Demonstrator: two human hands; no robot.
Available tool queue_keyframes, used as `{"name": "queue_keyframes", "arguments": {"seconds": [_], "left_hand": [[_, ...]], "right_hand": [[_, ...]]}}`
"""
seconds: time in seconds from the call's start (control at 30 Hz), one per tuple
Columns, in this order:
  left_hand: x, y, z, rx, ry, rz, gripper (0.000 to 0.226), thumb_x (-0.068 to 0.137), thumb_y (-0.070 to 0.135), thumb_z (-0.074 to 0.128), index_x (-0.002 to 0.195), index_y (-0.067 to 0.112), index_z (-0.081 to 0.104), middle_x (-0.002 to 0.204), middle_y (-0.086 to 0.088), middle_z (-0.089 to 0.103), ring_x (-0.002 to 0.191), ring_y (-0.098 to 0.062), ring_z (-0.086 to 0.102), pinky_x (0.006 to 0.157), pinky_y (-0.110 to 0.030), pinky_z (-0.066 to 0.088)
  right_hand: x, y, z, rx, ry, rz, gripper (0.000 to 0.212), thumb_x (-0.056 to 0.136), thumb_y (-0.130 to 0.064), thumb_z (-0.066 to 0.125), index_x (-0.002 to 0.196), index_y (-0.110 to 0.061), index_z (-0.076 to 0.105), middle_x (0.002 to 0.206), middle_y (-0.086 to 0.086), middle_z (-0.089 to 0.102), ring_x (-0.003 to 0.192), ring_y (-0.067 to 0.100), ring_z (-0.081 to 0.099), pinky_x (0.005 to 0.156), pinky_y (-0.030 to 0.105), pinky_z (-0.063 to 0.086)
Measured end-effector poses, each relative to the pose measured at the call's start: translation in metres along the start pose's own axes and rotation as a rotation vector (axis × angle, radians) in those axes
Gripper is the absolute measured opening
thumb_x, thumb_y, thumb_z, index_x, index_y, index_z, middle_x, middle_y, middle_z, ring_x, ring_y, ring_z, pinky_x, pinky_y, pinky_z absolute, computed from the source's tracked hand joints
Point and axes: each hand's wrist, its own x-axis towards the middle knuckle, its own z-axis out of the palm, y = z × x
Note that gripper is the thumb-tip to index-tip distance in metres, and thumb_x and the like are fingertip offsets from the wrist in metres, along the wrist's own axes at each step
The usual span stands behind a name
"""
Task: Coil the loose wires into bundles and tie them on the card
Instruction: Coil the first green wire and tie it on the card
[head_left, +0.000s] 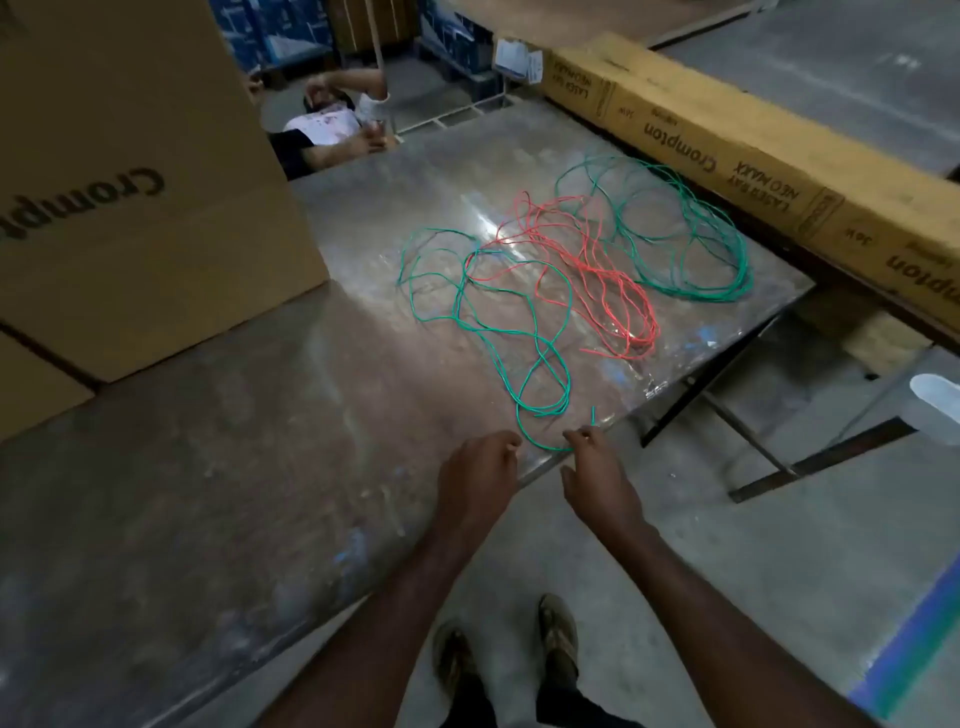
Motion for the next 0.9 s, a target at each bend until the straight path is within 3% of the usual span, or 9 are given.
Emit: {"name": "queue_keyframes", "arguments": {"seconds": [0.07, 0.2, 0.3, 0.43, 0.53, 0.6, 0.7, 0.8, 0.9], "left_hand": [[0.001, 0.004, 0.001, -0.031, -0.005, -0.013, 0.029, 0.093, 0.031, 0.062, 0.121, 0.035, 0.071, 0.105, 0.003, 0.079, 0.104, -0.025, 0.073, 0.083, -0.04, 0.06], [0.002, 0.014, 0.007, -0.088, -0.017, -0.067, 0.033, 0.094, 0.029, 0.06, 0.125, 0.033, 0.071, 0.11, 0.001, 0.079, 0.108, -0.027, 0.072, 0.086, -0.04, 0.058], [0.002, 0.02, 0.01, -0.152, 0.013, -0.133, 0.033, 0.098, 0.034, 0.061, 0.128, 0.027, 0.072, 0.112, -0.007, 0.079, 0.11, -0.033, 0.07, 0.087, -0.041, 0.056], [0.006, 0.012, 0.012, -0.358, 0.1, -0.31, 0.038, 0.101, 0.037, 0.068, 0.133, 0.016, 0.069, 0.116, -0.016, 0.077, 0.11, -0.035, 0.071, 0.092, -0.041, 0.054], [0.008, -0.004, 0.005, -0.472, 0.17, -0.4, 0.036, 0.094, 0.01, 0.071, 0.13, 0.009, 0.071, 0.123, -0.015, 0.076, 0.108, -0.029, 0.073, 0.09, -0.03, 0.052], [0.005, -0.016, -0.001, -0.554, 0.196, -0.46, 0.04, 0.092, -0.006, 0.06, 0.128, 0.008, 0.073, 0.111, -0.014, 0.079, 0.087, -0.021, 0.074, 0.076, -0.024, 0.053], [-0.004, -0.037, -0.008, -0.636, 0.254, -0.524, 0.033, 0.095, -0.003, 0.056, 0.112, 0.018, 0.074, 0.081, -0.008, 0.078, 0.059, -0.021, 0.068, 0.064, -0.042, 0.063], [-0.015, -0.048, -0.015, -0.635, 0.299, -0.539, 0.029, 0.099, 0.0, 0.058, 0.087, 0.025, 0.069, 0.07, 0.0, 0.074, 0.054, -0.021, 0.064, 0.061, -0.037, 0.058], [-0.028, -0.054, -0.026, -0.526, 0.344, -0.494, 0.022, 0.098, 0.006, 0.064, 0.084, 0.019, 0.074, 0.075, 0.005, 0.078, 0.068, -0.013, 0.067, 0.07, -0.028, 0.049]], "right_hand": [[0.001, 0.0, -0.003, -0.109, -0.061, -0.013, 0.038, 0.091, -0.011, 0.067, 0.128, -0.016, 0.06, 0.133, 0.007, 0.052, 0.124, 0.034, 0.055, 0.096, 0.045, 0.054], [0.001, -0.002, -0.008, -0.205, -0.103, -0.079, 0.007, 0.095, -0.022, 0.06, 0.101, -0.022, 0.06, 0.109, 0.002, 0.065, 0.106, 0.03, 0.065, 0.075, 0.038, 0.052], [0.004, -0.016, -0.013, -0.146, -0.214, -0.161, 0.008, 0.094, -0.029, 0.06, 0.096, -0.023, 0.064, 0.099, 0.001, 0.072, 0.096, 0.029, 0.07, 0.072, 0.037, 0.054], [-0.005, -0.047, -0.015, 0.157, -0.246, -0.31, 0.011, 0.087, -0.015, 0.066, 0.091, -0.022, 0.074, 0.088, 0.002, 0.077, 0.082, 0.018, 0.073, 0.067, 0.03, 0.049], [-0.012, -0.067, -0.024, 0.312, -0.257, -0.421, 0.02, 0.083, 0.0, 0.066, 0.082, -0.018, 0.074, 0.071, -0.004, 0.068, 0.075, -0.002, 0.064, 0.064, 0.019, 0.042], [-0.015, -0.076, -0.026, 0.348, -0.317, -0.502, 0.025, 0.08, 0.008, 0.064, 0.083, -0.014, 0.076, 0.072, -0.01, 0.063, 0.072, -0.012, 0.059, 0.064, 0.005, 0.037], [-0.019, -0.084, -0.023, 0.362, -0.383, -0.592, 0.02, 0.087, 0.003, 0.066, 0.087, -0.014, 0.078, 0.076, 0.001, 0.073, 0.063, -0.013, 0.059, 0.063, 0.013, 0.039], [-0.018, -0.09, -0.019, 0.351, -0.344, -0.611, 0.015, 0.091, -0.004, 0.067, 0.084, -0.015, 0.076, 0.076, 0.002, 0.066, 0.07, -0.001, 0.055, 0.063, 0.017, 0.035], [-0.015, -0.096, -0.014, 0.336, -0.298, -0.597, 0.012, 0.092, -0.009, 0.068, 0.087, -0.017, 0.076, 0.075, -0.003, 0.07, 0.069, 0.0, 0.056, 0.066, 0.018, 0.036]]}}
